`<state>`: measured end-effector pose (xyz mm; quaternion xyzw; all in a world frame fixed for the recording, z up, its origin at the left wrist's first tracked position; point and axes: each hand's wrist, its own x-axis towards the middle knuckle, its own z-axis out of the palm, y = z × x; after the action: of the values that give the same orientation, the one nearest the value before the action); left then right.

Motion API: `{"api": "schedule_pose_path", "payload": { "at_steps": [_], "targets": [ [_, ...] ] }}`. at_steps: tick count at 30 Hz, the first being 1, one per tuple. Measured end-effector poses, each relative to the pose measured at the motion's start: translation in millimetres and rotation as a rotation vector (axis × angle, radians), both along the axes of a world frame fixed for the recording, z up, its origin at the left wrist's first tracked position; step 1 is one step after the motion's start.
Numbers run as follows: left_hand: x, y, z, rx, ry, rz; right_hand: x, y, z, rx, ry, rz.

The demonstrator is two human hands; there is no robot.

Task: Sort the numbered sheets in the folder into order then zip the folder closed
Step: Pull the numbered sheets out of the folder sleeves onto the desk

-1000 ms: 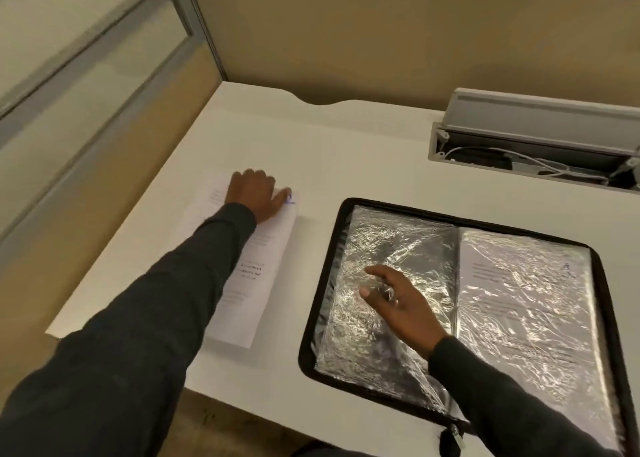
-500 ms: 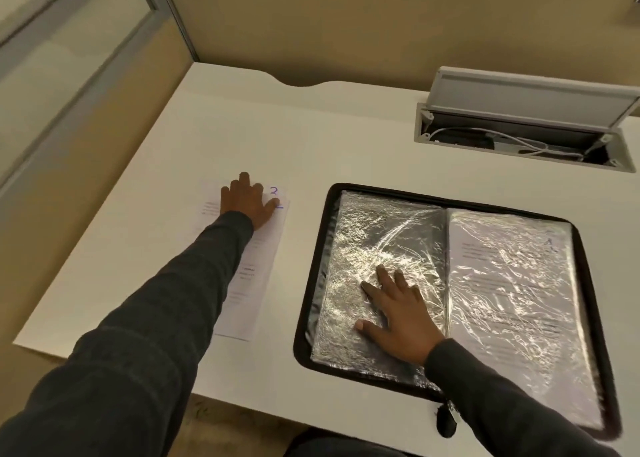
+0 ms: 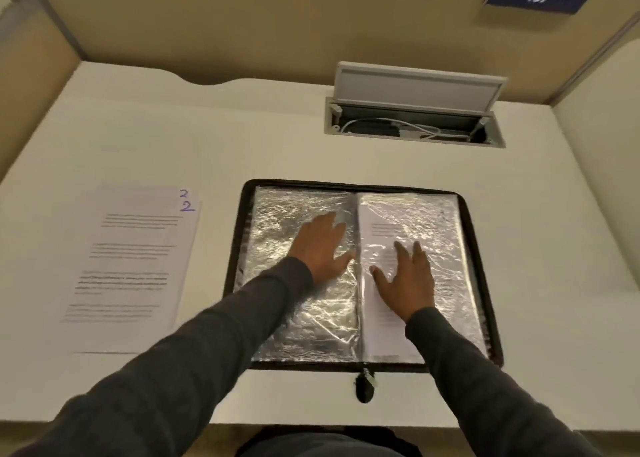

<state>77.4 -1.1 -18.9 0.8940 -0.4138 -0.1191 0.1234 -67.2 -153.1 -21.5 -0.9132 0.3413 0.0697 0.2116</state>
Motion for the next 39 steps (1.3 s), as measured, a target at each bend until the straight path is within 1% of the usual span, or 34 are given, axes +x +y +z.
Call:
{"api": "schedule_pose_path", "payload": {
  "at_steps": [3,6,8,13,18,20,24,27,30,34,36,39],
  "targets": [
    [-27,-34,-5,0.056,0.037,-0.085,-12,-33,2,-0.035,0.039,-0.145],
    [-44,-52,-9,0.145,0.071,-0.087,-22,-60,3,-0.01,0.04,-0.223],
    [-52,-58,-12,0.179,0.067,-0.07,-27,-74,4,0.018,0.021,-0.261],
    [-56,-70,-12,0.175,0.039,-0.019,-28,-100,11,-0.007,0.004,-0.291],
    [-52,-88,-9,0.185,-0.023,0.014,-21,-125,16,0.121,-0.16,-0.305],
    [-47,-100,-8,0.169,-0.036,0.015,-17,-134,18,0.173,-0.223,-0.322],
    [-36,-126,3,0.09,-0.025,0.047,-16,-144,23,0.217,-0.316,-0.351],
    [-24,-148,14,0.027,0.038,0.104,-22,-148,20,0.245,-0.4,-0.317],
    [-9,-170,25,-0.033,0.087,0.138,-25,-150,18,0.257,-0.424,-0.263],
    [4,-187,34,-0.092,0.011,0.152,-30,-153,17,0.249,-0.417,-0.231],
    [9,-192,38,-0.082,0.009,0.148,-31,-155,18,0.254,-0.423,-0.227],
    [12,-194,44,-0.05,0.059,0.112,-30,-158,17,0.277,-0.431,-0.231]
  ]
}}
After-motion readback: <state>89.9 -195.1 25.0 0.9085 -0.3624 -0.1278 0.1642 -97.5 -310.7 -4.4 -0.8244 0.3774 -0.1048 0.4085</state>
